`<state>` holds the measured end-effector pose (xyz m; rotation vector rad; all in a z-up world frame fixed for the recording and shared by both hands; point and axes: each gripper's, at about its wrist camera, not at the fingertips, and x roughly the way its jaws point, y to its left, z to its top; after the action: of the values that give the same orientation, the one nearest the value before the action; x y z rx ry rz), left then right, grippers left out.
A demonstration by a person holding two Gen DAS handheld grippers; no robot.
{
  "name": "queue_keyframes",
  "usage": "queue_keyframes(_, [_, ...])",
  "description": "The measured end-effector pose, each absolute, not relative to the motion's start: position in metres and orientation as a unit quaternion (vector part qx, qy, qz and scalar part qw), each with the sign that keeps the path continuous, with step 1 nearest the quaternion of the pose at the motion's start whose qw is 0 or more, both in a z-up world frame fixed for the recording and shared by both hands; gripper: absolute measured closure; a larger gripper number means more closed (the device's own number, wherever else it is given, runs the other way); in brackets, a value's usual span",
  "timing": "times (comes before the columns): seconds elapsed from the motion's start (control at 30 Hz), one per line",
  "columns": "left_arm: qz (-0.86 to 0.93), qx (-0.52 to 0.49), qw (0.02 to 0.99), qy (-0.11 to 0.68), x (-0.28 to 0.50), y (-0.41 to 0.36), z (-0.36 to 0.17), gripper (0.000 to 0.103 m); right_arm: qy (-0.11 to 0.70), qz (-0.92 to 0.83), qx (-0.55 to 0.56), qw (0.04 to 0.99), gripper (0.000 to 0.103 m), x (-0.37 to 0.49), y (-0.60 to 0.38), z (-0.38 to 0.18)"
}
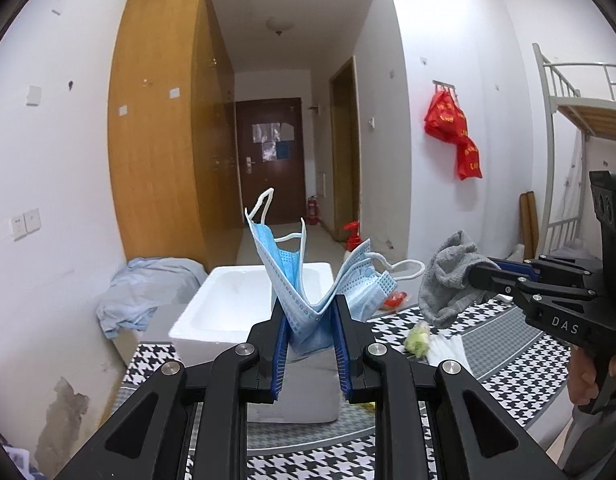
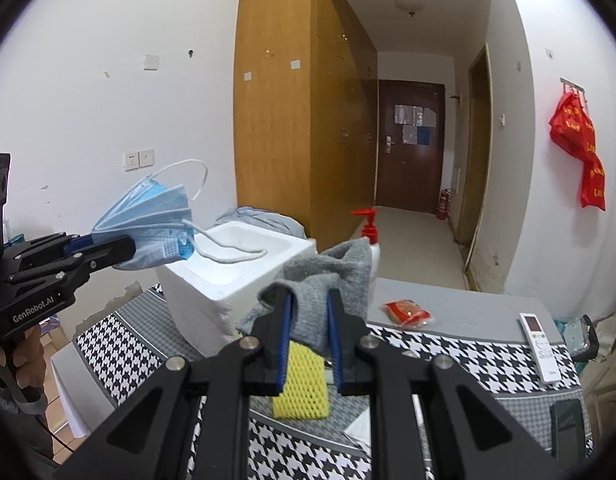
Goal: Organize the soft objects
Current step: 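Carry the grey sock over the white foam box and open the right gripper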
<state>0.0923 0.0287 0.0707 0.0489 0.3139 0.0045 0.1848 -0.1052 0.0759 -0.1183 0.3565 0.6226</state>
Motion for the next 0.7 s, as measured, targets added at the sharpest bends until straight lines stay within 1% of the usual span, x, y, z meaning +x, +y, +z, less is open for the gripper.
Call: queue_keyframes(0.7, [0.041, 0.009, 0.987, 0.157, 0.096, 0.059, 0.075, 0.081, 0.175, 0.338, -0.083, 0.921, 0.082, 0.197, -0.061, 0.085])
